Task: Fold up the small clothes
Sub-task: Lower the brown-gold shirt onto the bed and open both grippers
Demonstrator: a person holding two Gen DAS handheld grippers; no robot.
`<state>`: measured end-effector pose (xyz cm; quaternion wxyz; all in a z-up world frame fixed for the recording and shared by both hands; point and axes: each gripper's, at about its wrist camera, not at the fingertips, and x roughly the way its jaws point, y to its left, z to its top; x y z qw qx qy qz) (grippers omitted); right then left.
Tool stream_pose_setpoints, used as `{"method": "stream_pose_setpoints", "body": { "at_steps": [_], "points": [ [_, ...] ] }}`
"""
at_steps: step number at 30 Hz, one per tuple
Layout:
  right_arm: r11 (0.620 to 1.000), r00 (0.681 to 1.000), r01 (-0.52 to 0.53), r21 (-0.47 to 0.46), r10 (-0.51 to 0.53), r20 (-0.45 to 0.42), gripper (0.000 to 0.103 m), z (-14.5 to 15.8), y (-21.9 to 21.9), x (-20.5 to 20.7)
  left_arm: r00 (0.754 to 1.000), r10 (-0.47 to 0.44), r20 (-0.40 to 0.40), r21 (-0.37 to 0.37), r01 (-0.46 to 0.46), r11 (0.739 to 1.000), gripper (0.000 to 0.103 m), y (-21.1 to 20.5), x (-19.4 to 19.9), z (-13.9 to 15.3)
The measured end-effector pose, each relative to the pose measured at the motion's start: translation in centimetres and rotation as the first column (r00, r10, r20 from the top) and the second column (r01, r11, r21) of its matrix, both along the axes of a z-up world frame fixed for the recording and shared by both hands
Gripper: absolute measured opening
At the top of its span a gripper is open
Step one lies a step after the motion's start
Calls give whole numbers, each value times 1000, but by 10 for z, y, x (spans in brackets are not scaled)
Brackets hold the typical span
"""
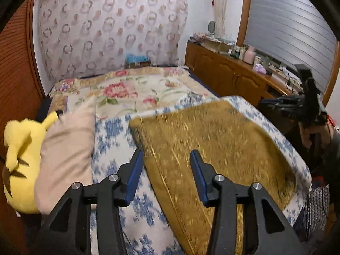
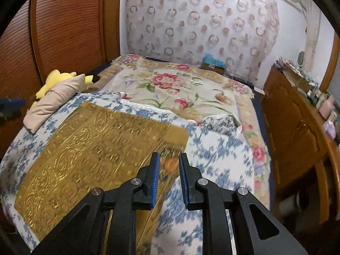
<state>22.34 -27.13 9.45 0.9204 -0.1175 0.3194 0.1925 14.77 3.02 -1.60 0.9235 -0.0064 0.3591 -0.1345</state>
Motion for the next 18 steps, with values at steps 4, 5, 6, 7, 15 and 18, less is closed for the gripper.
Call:
{"method": "stream_pose_setpoints", "body": {
  "at_steps": [4, 5, 6, 7, 15, 18],
  "points": [
    [996, 999, -50, 73, 49, 11, 20, -3, 0, -46, 999, -8, -32, -5, 8, 1000, 60, -3, -23, -23],
    [995, 998, -55, 81, 55, 10, 28, -18, 2, -57, 999, -12, -46, -8, 12, 1000, 63, -4, -29, -30],
    [994, 998, -59, 89, 58, 14, 33, -24, -5, -66, 998, -15, -54, -1, 15, 1000, 65, -4, -36, -36],
    [993, 998, -68, 101, 67, 14, 42, -28, -9, -75, 998, -15, -58, 3, 15, 1000, 65, -5, -40, -39],
    [988, 996, -76, 132, 81, -28, 48, -66, -38, -116, 993, -26, -116, -17, 24, 1000, 65, -14, -77, -67],
    [990, 996, -71, 122, 77, -44, 48, -70, -40, -127, 991, -23, -135, -24, 20, 1000, 65, -18, -89, -74]
  ]
}}
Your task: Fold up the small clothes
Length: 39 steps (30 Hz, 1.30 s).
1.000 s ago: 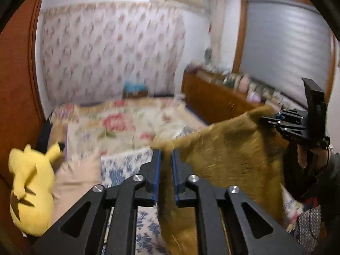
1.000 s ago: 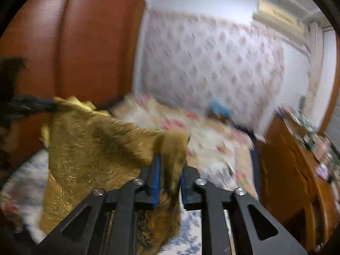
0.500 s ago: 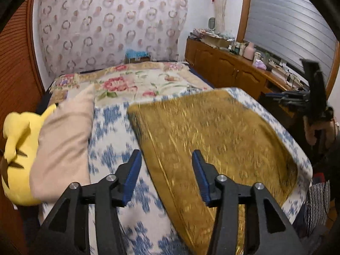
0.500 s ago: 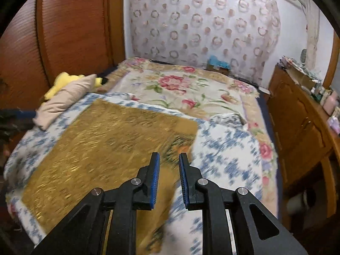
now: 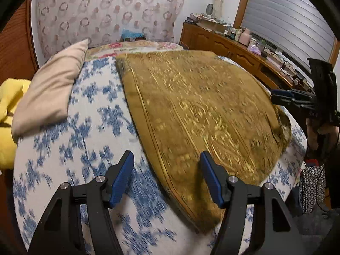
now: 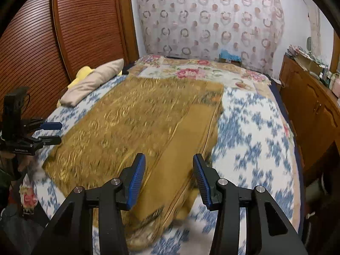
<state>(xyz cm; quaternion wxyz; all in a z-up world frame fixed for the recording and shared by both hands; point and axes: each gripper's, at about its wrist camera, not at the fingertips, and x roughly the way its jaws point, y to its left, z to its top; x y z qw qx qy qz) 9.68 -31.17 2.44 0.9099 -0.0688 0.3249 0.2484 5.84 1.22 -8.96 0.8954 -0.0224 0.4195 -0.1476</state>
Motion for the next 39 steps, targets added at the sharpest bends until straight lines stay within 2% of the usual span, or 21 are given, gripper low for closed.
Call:
{"method": "stream_pose_setpoints", "body": {
  "at_steps": [9, 17, 24, 28, 32, 35, 36, 39],
  "points": [
    [1000, 1000, -20, -15, 20, 7, 48, -2, -6, -26, 1000, 22, -7, 25, -22, 999, 65, -6, -14, -8],
    [999, 999, -47, -28, 47, 8, 48, -11, 2, -28, 999, 31, -12, 17, -30, 999, 65, -8, -22, -14],
    [997, 997, -74, -37, 75, 8, 49, -17, 20, -29, 1000, 9, -8, -10, -9, 1000, 65, -13, -31, -14],
    [996, 996, -83, -43, 84, 1, 49, -21, 27, -30, 1000, 0, -3, -24, 0, 1000, 59, -14, -37, -13],
    [994, 995, -95, -52, 95, -4, 49, -25, 32, -31, 1000, -20, -1, -63, 20, 998, 57, -12, -43, -14],
    [993, 994, -108, -51, 108, -14, 51, -28, 36, -31, 999, -35, 1, -83, 35, 996, 47, -12, -44, -14],
    [992, 994, -111, -52, 110, -16, 52, -29, 37, -32, 999, -45, 3, -80, 45, 996, 40, -12, -44, -15],
    [990, 991, -129, -49, 128, -27, 52, -31, 42, -32, 998, -60, -6, -81, 60, 995, 13, -11, -40, -15]
  ]
}}
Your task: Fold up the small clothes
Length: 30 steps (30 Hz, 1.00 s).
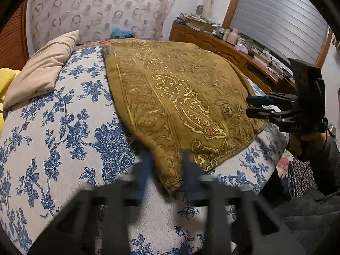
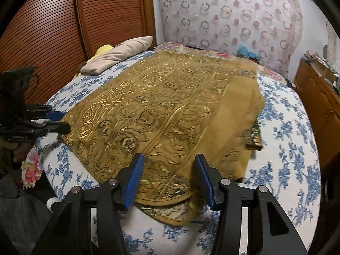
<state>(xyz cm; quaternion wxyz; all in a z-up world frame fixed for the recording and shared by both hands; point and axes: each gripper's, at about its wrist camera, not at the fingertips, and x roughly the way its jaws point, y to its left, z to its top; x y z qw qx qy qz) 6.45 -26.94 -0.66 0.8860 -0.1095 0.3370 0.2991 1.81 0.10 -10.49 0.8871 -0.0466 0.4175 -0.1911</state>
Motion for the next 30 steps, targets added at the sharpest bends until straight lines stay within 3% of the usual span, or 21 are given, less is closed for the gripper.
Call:
{"method": "stream_pose_setpoints", "body": {
  "at_steps": [8, 13, 23, 30],
  "points": [
    [999, 999, -49, 14, 49, 8, 54, 4, 13, -7, 995, 0, 104, -126, 13, 992, 6, 5, 9, 47],
    [994, 994, -101, 41, 99, 37, 59, 14, 22, -17, 982, 2, 187, -144, 26, 989, 6, -4, 32, 81],
    [990, 988, -141, 21, 139, 68, 65, 15, 26, -28, 977, 39, 212, -181, 0, 984, 6, -8, 69, 95],
    [998, 997, -55, -29, 57, 56, 65, 6, 18, -6, 973, 71, 220, -182, -30, 983, 6, -3, 75, 96]
  ]
}}
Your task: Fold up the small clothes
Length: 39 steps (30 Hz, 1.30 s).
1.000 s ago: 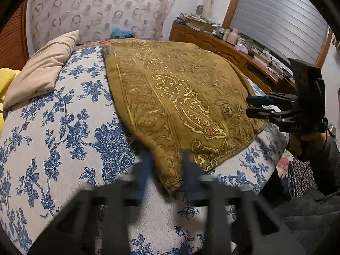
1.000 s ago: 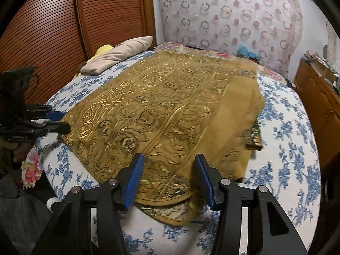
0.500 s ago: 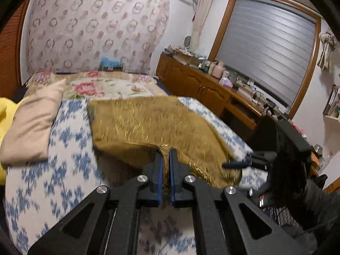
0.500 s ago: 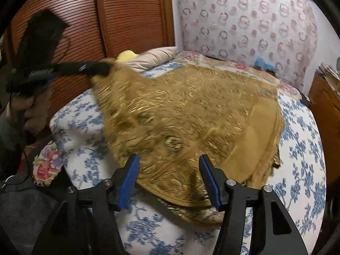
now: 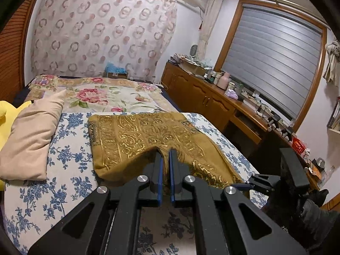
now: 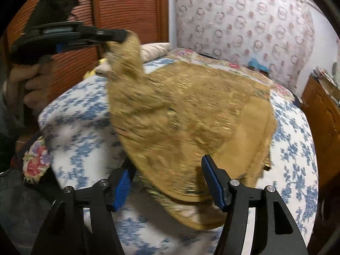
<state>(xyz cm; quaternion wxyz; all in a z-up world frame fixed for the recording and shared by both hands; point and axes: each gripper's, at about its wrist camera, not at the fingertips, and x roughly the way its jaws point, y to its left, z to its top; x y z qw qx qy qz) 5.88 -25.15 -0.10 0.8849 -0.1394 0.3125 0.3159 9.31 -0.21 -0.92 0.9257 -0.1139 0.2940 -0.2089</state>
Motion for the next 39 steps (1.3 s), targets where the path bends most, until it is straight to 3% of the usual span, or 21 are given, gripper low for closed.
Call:
{"method": "stream_pose_setpoints", "body": {
  "at_steps": [9, 10, 11, 14, 24, 39],
  "points": [
    [999, 999, 35, -22, -34, 12, 65, -1, -6, 14, 999, 33, 6, 11, -34, 999, 6, 7, 3, -3],
    [999, 1000, 26, -23, -26, 8, 52, 0, -6, 15, 999, 37, 5, 13, -37, 999, 6, 8, 4, -3],
    [1000, 1000, 8, -20, -9, -7, 26, 2, -7, 17, 999, 38, 5, 14, -38, 999, 6, 9, 5, -4],
    [999, 999, -38, -29, 38, 8, 8, 16, -5, 21, 998, 65, 9, 25, -65, 998, 6, 12, 11, -2],
    [999, 993, -43, 11, 41, 111, 7, 64, 1, 64, 992, 124, 11, 43, -125, 991, 6, 30, 45, -3],
    [997, 996, -65, 34, 63, 63, 5, 54, 24, 167, 986, 146, -86, 69, -140, 988, 6, 47, 118, -35]
  ]
}}
